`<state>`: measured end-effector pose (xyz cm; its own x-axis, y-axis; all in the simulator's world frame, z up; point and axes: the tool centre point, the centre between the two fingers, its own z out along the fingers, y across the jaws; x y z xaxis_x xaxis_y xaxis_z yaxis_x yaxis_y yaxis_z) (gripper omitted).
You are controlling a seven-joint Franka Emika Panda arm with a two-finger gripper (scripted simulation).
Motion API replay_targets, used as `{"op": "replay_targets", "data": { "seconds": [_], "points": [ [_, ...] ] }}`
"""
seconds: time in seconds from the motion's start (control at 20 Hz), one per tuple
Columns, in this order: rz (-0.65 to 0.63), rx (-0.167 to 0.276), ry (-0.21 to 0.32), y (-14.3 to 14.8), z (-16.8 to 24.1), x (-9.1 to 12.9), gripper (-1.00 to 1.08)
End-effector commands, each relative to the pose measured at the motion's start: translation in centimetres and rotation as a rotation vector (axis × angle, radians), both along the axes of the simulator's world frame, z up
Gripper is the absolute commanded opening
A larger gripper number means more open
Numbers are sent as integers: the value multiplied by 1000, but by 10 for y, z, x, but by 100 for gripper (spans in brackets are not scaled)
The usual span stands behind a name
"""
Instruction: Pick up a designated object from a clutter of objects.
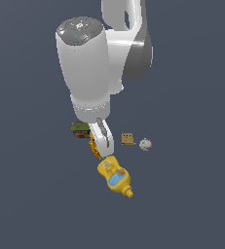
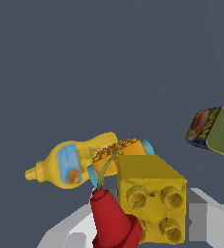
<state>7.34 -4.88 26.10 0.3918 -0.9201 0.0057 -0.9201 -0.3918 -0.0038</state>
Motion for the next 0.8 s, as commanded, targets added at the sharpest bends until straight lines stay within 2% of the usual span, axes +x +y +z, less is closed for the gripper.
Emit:
{"op": "replay_targets", "data": {
  "seconds": [0.0,0.4,0.75],
  "points": [
    [-1,-1,0,17,27,2,-100],
    [1,1,3,65,99,11,-100],
    [2,3,5,89,134,17,-100]
  ]
}}
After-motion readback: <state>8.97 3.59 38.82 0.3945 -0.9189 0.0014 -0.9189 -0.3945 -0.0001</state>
